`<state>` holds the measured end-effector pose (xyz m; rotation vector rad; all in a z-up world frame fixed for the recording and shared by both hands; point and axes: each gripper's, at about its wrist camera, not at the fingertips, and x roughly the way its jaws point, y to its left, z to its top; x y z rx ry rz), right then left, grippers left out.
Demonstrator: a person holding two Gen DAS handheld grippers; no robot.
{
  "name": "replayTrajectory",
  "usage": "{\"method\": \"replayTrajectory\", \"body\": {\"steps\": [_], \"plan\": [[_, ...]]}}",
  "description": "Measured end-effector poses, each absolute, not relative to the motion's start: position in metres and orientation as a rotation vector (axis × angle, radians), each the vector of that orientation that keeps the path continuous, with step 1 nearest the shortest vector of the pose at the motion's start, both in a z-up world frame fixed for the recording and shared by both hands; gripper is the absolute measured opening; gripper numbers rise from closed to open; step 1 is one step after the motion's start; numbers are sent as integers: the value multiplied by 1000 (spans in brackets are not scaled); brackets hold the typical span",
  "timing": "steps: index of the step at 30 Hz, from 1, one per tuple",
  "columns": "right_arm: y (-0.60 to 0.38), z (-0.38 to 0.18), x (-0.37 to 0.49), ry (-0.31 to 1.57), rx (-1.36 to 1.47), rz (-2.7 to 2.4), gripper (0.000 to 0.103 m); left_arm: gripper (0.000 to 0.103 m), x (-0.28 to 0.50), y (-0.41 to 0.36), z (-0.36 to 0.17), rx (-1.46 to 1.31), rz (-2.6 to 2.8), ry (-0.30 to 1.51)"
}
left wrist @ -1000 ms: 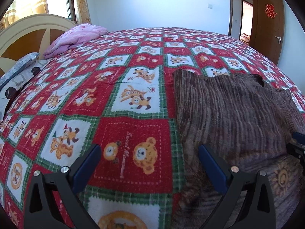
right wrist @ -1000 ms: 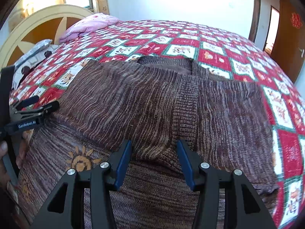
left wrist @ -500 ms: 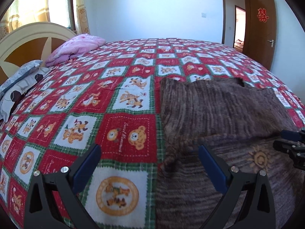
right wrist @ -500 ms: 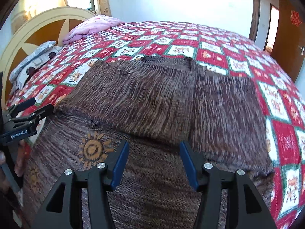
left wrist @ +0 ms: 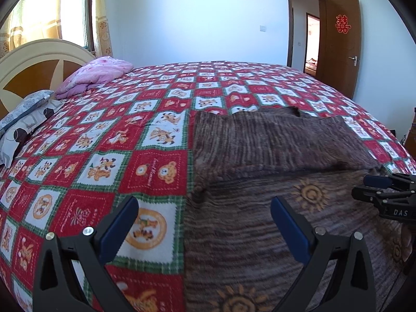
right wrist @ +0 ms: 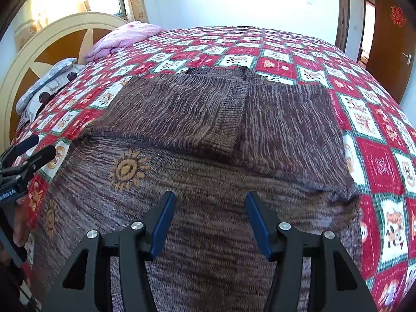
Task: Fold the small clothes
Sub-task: 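Open the right tool and smooth the folded sleeves flat on the sweater, then move both tools to the sweater hem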
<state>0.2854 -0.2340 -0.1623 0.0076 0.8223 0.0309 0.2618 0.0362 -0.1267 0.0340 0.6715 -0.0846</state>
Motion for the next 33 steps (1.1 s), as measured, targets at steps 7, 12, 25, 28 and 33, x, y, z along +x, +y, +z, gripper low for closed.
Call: {"method": "replayTrajectory", "body": {"steps": [7, 12, 25, 28, 33], "plan": [[-230, -154, 254, 803, 23, 54, 58, 103, 236, 27, -125, 50, -113, 674], [-226, -153, 236, 807, 26, 66, 58, 103, 219, 20, -121, 71, -121, 668], [-221, -148, 178, 818, 22, 86, 59, 103, 171, 9, -116, 107, -150, 683], [-221, -148, 164, 826, 9, 81, 59, 103, 159, 11, -118, 118, -144, 697], [-223, -149, 137, 824, -6, 80, 59, 103, 140, 19, -119, 153, -121, 678]]}}
